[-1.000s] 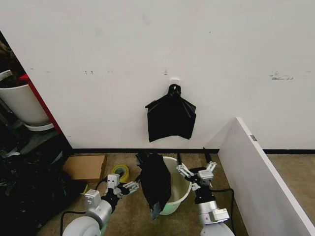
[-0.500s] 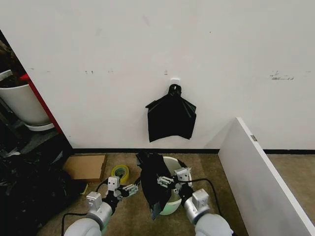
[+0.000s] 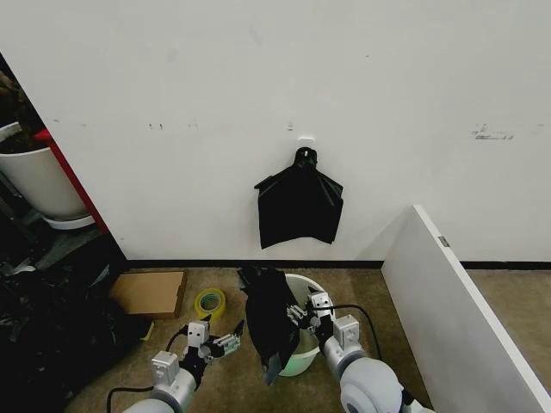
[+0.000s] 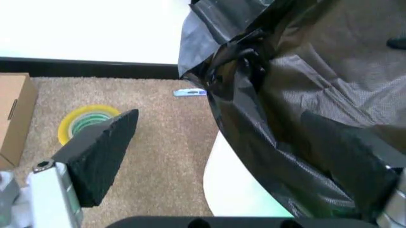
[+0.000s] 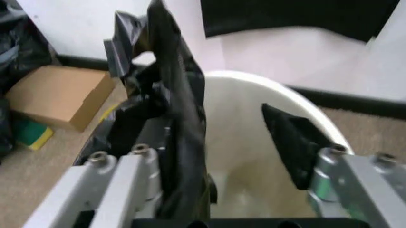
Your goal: Place the garbage bag over the trash bin.
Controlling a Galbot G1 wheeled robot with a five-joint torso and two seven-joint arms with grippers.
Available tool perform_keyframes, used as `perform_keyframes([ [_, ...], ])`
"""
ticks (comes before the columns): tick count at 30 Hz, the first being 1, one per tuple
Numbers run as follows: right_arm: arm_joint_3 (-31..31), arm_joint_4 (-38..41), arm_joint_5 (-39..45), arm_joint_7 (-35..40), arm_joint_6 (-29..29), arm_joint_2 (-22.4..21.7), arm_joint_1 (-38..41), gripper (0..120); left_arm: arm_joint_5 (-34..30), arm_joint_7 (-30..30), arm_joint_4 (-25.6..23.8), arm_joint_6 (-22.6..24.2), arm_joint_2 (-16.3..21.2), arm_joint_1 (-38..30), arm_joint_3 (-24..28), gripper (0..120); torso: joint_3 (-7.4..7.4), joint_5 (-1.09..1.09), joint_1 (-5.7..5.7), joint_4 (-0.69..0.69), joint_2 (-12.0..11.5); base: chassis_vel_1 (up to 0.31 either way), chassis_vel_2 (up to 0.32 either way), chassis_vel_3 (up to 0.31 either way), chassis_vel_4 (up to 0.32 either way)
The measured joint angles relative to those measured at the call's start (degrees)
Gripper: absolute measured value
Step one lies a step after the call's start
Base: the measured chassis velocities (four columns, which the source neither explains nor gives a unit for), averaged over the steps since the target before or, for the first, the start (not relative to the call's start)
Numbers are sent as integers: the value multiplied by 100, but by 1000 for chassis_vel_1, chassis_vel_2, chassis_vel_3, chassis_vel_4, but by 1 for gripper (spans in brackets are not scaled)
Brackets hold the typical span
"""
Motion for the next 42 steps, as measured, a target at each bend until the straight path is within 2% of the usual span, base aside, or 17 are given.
perform_keyframes([
  [5,79,-118,359,144,90,76,140,27,57,15,-19,-41,4,98,0,100,0,0,0,0,0,0,0,0,0],
  [8,94,-140,462,237,129,104,187,22,82,21,-20,-50,4,114,1,100,0,0,0,0,0,0,0,0,0],
  [12,176,-248,712,407,199,170,290,0,134,34,2,-67,-31,105,17,100,0,0,0,1,0,0,0,0,0],
  [22,337,-557,769,308,309,164,348,0,117,36,41,-62,-64,-8,39,100,0,0,0,1,0,0,0,0,0],
  [31,539,-975,667,-42,516,156,421,0,-299,112,131,108,-145,-445,105,100,0,1,0,1,0,0,0,0,0],
  [37,550,-984,605,-110,560,168,339,0,-606,20,549,376,-237,-1123,424,100,1,1,0,0,0,0,0,0,0],
  [42,527,-937,555,-135,561,186,314,0,-656,-165,802,577,-300,-1406,744,99,1,1,0,0,0,0,0,0,0],
])
